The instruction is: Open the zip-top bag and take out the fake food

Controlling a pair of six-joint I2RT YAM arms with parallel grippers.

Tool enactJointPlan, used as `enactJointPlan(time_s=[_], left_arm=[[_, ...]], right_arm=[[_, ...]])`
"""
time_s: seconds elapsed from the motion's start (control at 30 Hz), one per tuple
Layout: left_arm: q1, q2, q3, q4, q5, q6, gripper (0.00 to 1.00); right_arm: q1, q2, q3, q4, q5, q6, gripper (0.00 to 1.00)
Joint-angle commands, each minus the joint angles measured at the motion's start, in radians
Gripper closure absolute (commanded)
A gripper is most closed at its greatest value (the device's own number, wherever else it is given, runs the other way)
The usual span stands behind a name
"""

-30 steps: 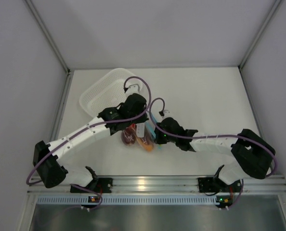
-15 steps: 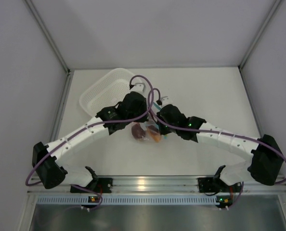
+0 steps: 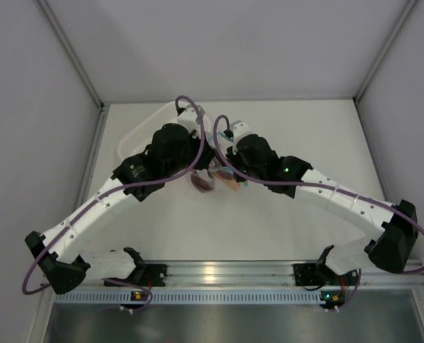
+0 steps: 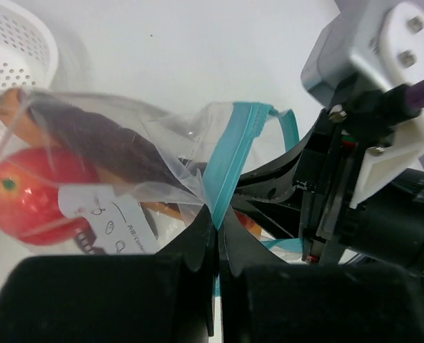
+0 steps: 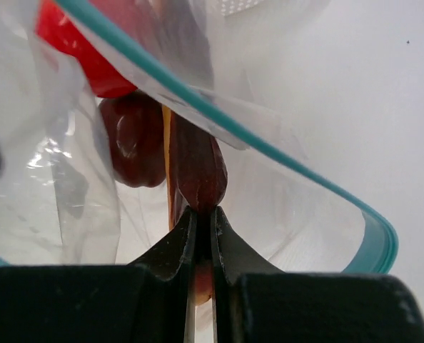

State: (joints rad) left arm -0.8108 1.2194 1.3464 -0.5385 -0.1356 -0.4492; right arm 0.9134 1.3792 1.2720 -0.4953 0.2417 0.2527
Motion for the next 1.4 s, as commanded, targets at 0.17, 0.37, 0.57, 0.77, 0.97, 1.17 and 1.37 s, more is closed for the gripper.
enactJointPlan(time_s=[0.17,0.37,0.57,0.77,0.97,1.17,1.37], left_arm=[[0.088,-0.029,-0.016,0.037,0.203,0.012,1.00],[0.154,0.021,-0.029,0.038,0.376,0.003,1.00],[0.153,0.074,-0.033,0.041,0.526,0.007,1.00],[0.151,0.065,-0.061,0.043,0.600,0.055,1.00],[0.153,0.008,-0.084,0.038,0.475,0.058,1.00],[0.154,-0.001,-0.058,0.008,0.294,0.035,1.00],[0.154,0.029,-0.033,0.012,0.302,-0.005,1.00]], right_arm=[[-0.044,-0.037,-0.088,0.119,0.030,-0.101,1.00],[-0.047,0.029,-0.105,0.136,-0.047,-0.115,1.00],[-0.045,-0.022,-0.057,0.187,-0.105,0.003,1.00],[-0.068,0.081,0.151,-0.007,-0.108,0.025,1.00],[-0.084,0.098,0.121,-0.069,-0.033,-0.069,1.00],[-0.093,0.008,-0.064,-0.069,-0.079,-0.099,1.00],[-0.093,-0.124,-0.292,0.104,-0.304,-0.014,1.00]])
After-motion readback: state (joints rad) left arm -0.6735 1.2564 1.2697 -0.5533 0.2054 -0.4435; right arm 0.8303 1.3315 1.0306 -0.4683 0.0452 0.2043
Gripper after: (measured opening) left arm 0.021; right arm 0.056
